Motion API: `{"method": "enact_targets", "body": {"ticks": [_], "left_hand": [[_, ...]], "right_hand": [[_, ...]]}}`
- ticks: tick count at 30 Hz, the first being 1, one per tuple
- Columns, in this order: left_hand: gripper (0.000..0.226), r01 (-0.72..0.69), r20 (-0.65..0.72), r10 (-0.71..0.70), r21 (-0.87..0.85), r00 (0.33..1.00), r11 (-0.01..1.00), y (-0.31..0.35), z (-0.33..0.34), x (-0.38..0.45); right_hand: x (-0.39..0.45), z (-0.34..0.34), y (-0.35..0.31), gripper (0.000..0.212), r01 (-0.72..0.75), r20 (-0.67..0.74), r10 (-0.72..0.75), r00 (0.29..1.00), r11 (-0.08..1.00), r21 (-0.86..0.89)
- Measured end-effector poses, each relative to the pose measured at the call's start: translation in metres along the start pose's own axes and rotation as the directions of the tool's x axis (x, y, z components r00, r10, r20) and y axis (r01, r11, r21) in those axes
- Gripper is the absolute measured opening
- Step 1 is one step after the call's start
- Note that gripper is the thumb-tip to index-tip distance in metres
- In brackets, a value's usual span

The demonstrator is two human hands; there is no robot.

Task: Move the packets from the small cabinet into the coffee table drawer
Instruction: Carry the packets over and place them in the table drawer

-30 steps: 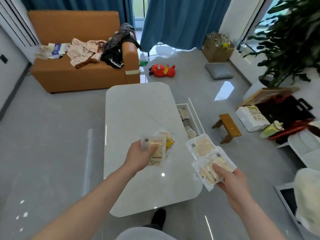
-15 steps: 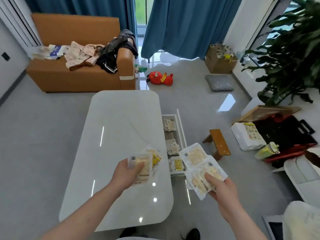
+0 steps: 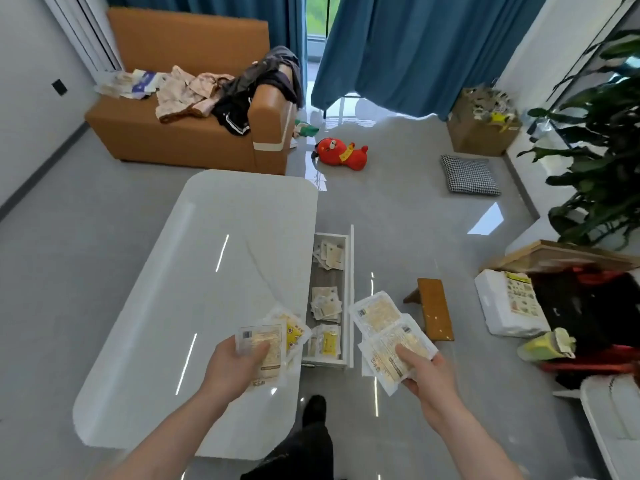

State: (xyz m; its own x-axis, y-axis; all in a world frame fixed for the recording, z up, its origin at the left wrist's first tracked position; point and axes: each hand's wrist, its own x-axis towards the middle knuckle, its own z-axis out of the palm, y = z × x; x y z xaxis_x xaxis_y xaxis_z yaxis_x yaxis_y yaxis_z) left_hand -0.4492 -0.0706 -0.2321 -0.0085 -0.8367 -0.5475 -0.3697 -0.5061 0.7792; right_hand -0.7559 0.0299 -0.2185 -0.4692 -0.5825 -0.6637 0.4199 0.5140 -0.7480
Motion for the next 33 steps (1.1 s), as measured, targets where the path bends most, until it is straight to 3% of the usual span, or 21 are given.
{"method": "enact_targets", "body": {"ticks": [5, 15, 19, 21, 28, 33], "left_hand": [[0.013, 0.057, -0.005, -0.057, -0.014, 0.998, 0.998, 0.025, 0.042, 0.056], [0.019, 0.237, 0.020, -0.237, 0.021, 0.971, 0.971, 0.042, 0.159, 0.251], [0.013, 0.319, -0.011, -0.320, 0.084, 0.947, 0.944, 0.012, 0.203, 0.320], [0.011, 0.366, -0.077, -0.359, 0.116, 0.930, 0.923, -0.041, 0.231, 0.377], [0.028, 0.368, -0.044, -0.369, 0.247, 0.929, 0.897, -0.125, 0.289, 0.420], [0.031, 0.384, -0.058, -0.381, 0.219, 0.923, 0.897, -0.158, 0.318, 0.460]], "right_hand": [[0.061, -0.003, -0.034, 0.033, -0.032, 0.002, 0.032, 0.999, 0.997, -0.071], [0.246, 0.010, -0.079, 0.031, -0.141, -0.078, 0.131, 0.988, 0.980, -0.140], [0.339, 0.029, -0.062, 0.028, -0.174, -0.085, 0.162, 0.983, 0.971, -0.166], [0.419, 0.046, -0.017, 0.028, -0.238, 0.008, 0.245, 0.969, 0.946, -0.221], [0.511, 0.046, 0.017, 0.026, -0.194, 0.020, 0.211, 0.977, 0.927, -0.321], [0.547, 0.037, 0.055, 0.026, -0.191, 0.061, 0.228, 0.972, 0.912, -0.364]]}}
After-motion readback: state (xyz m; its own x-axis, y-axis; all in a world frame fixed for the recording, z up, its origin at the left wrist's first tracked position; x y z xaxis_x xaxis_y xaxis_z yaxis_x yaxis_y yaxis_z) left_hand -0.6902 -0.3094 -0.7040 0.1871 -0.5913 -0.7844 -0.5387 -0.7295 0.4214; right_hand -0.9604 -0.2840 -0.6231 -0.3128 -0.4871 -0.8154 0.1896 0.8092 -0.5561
